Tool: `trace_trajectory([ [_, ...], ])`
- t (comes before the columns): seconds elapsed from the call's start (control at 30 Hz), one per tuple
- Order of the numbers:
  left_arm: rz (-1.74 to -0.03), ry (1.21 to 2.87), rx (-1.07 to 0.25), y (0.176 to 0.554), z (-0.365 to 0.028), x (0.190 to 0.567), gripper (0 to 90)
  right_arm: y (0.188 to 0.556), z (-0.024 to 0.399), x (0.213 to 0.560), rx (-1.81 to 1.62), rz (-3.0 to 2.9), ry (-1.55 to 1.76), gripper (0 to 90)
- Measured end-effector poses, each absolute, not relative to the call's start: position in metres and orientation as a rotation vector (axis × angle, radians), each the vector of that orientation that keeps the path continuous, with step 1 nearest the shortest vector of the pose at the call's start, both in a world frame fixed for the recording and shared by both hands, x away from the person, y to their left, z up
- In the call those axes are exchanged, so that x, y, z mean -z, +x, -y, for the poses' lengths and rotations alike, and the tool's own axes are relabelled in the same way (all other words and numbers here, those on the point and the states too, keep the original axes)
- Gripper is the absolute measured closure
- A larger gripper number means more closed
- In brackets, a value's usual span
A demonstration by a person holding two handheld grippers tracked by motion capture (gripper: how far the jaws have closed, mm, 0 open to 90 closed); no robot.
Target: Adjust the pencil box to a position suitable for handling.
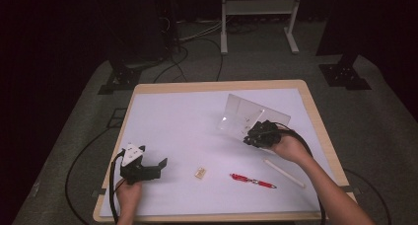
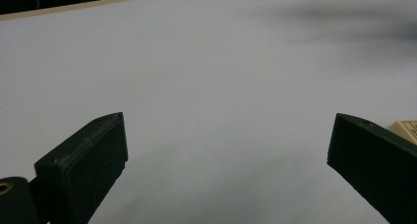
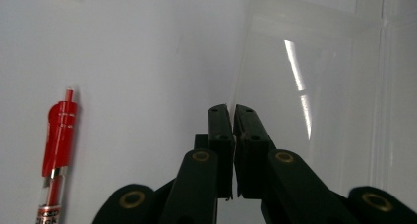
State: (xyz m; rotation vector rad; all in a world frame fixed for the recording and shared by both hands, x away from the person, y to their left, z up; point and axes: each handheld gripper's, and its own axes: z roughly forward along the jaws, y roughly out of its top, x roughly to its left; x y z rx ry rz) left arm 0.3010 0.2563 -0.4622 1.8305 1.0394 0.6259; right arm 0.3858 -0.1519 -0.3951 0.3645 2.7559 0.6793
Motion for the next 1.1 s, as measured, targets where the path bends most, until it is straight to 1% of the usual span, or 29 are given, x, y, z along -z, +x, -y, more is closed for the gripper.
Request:
trace_trajectory([
  [0.23, -1.036, 1.830, -0.625, 0.301, -0.256, 0.462, 1.3, 0.382, 0.138, 0.395, -0.685, -2.775, 0.305, 86.6],
  [1.1, -1.036, 1.832, -0.622, 0.301, -0.257, 0.462, 1.3, 0.376, 0.089, 0.419, -0.672, -2.892, 0.156, 86.4],
])
